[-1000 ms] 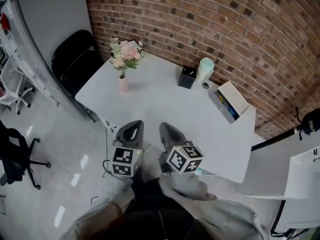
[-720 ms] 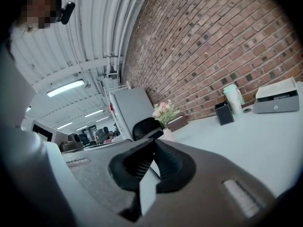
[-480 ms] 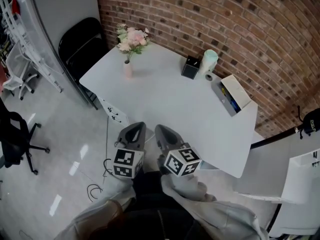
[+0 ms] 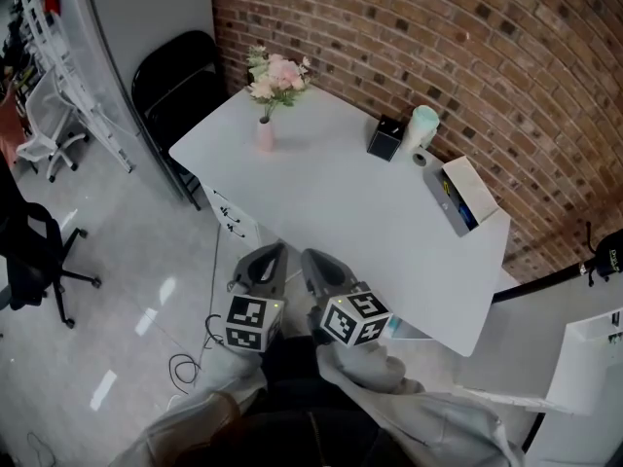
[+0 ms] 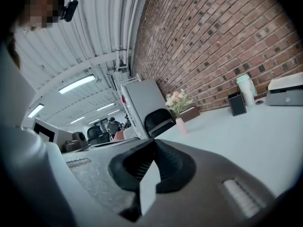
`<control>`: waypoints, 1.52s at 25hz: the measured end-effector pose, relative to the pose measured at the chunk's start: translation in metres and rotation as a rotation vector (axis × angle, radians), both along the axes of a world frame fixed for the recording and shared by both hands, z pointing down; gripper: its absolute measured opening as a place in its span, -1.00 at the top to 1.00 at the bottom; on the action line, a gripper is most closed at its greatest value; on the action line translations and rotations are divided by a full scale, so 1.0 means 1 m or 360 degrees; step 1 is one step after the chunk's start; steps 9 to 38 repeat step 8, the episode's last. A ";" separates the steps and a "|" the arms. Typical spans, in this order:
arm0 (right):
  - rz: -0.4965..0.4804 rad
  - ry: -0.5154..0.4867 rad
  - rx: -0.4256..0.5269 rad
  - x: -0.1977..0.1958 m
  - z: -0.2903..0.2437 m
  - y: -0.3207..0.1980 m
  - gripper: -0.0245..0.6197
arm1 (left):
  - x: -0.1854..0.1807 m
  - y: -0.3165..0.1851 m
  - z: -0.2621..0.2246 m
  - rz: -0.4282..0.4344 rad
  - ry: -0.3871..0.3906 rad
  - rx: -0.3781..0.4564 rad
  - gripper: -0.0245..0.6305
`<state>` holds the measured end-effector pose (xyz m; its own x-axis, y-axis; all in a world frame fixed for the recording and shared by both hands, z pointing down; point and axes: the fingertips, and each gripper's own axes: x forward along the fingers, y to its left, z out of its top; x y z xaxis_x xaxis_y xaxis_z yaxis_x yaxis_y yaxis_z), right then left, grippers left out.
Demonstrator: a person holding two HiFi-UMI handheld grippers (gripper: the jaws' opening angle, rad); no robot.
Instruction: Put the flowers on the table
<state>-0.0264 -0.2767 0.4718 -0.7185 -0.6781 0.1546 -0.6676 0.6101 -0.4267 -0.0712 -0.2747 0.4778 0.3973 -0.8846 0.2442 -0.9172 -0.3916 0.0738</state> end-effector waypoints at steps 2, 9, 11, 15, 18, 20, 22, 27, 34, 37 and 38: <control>-0.0013 0.0005 0.0008 -0.002 -0.001 0.000 0.93 | -0.002 0.000 0.000 -0.0014 0.0001 -0.0001 0.91; -0.0041 0.0002 0.0027 -0.006 -0.005 -0.002 0.93 | -0.003 -0.003 0.001 -0.0022 -0.0022 -0.0006 0.91; -0.0041 0.0002 0.0027 -0.006 -0.005 -0.002 0.93 | -0.003 -0.003 0.001 -0.0022 -0.0022 -0.0006 0.91; -0.0041 0.0002 0.0027 -0.006 -0.005 -0.002 0.93 | -0.003 -0.003 0.001 -0.0022 -0.0022 -0.0006 0.91; -0.0041 0.0002 0.0027 -0.006 -0.005 -0.002 0.93 | -0.003 -0.003 0.001 -0.0022 -0.0022 -0.0006 0.91; -0.0041 0.0002 0.0027 -0.006 -0.005 -0.002 0.93 | -0.003 -0.003 0.001 -0.0022 -0.0022 -0.0006 0.91; -0.0041 0.0002 0.0027 -0.006 -0.005 -0.002 0.93 | -0.003 -0.003 0.001 -0.0022 -0.0022 -0.0006 0.91; -0.0041 0.0002 0.0027 -0.006 -0.005 -0.002 0.93 | -0.003 -0.003 0.001 -0.0022 -0.0022 -0.0006 0.91; -0.0041 0.0002 0.0027 -0.006 -0.005 -0.002 0.93 | -0.003 -0.003 0.001 -0.0022 -0.0022 -0.0006 0.91; -0.0041 0.0002 0.0027 -0.006 -0.005 -0.002 0.93 | -0.003 -0.003 0.001 -0.0022 -0.0022 -0.0006 0.91; -0.0041 0.0002 0.0027 -0.006 -0.005 -0.002 0.93 | -0.003 -0.003 0.001 -0.0022 -0.0022 -0.0006 0.91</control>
